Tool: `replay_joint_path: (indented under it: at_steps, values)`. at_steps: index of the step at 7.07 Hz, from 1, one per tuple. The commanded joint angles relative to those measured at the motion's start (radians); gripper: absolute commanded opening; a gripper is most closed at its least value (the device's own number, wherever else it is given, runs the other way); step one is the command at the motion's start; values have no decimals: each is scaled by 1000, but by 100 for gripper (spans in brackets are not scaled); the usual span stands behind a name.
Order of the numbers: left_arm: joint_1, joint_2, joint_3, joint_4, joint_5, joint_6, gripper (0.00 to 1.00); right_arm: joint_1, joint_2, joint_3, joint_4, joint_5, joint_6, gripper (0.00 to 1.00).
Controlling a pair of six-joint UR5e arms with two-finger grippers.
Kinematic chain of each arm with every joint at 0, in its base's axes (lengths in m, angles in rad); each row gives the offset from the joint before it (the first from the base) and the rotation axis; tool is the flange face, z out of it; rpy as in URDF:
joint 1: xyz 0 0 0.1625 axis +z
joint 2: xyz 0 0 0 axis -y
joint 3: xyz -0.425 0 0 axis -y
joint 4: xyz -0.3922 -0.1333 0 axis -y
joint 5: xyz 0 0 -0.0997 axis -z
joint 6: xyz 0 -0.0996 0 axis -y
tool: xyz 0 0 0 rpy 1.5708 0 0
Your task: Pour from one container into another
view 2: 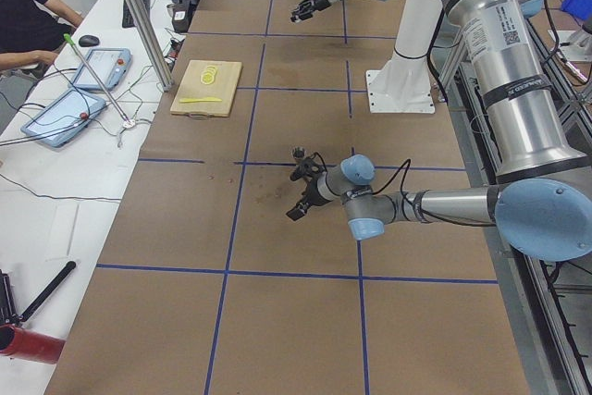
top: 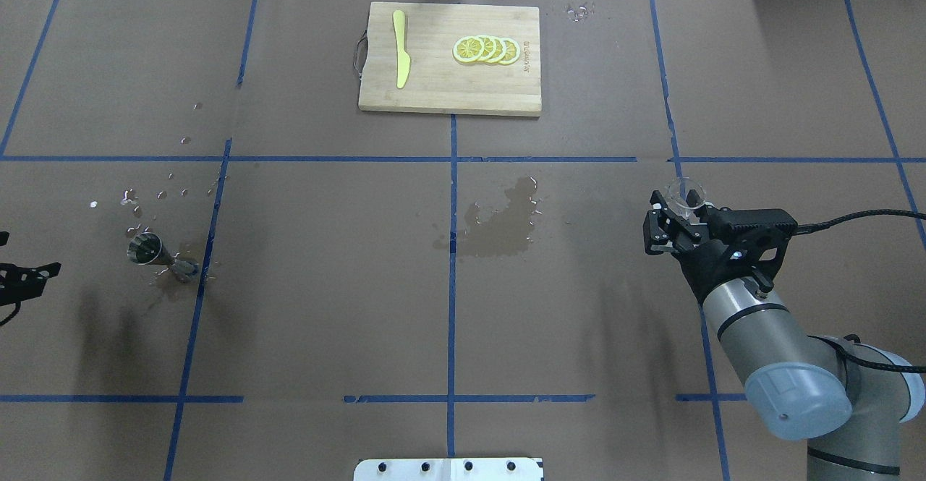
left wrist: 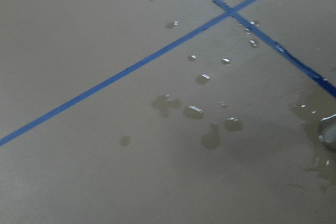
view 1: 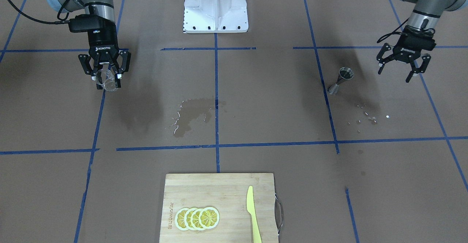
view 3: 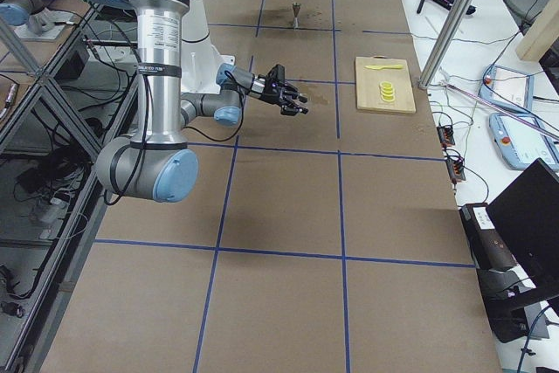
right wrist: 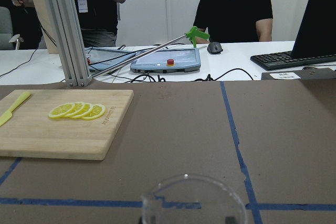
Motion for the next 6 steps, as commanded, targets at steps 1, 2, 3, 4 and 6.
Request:
replay_joint_path:
  at_steps: [1,2,3,4,6]
  values:
    - [-284,-120,53,162,-387,88,100,-2,-10,-86,115,-28,13,1]
    - [-339,-128,45,262,-503,89,100,-5,-7,-164,172,-61,2,1]
    - [-359,-134,42,312,-577,89,100,-6,-3,-198,186,-71,0,1]
    - [-370,-142,35,372,-678,89,100,-14,-9,-223,188,-101,0,1]
    - [-381,-143,27,381,-682,100,100,-66,-19,-255,194,-155,0,1]
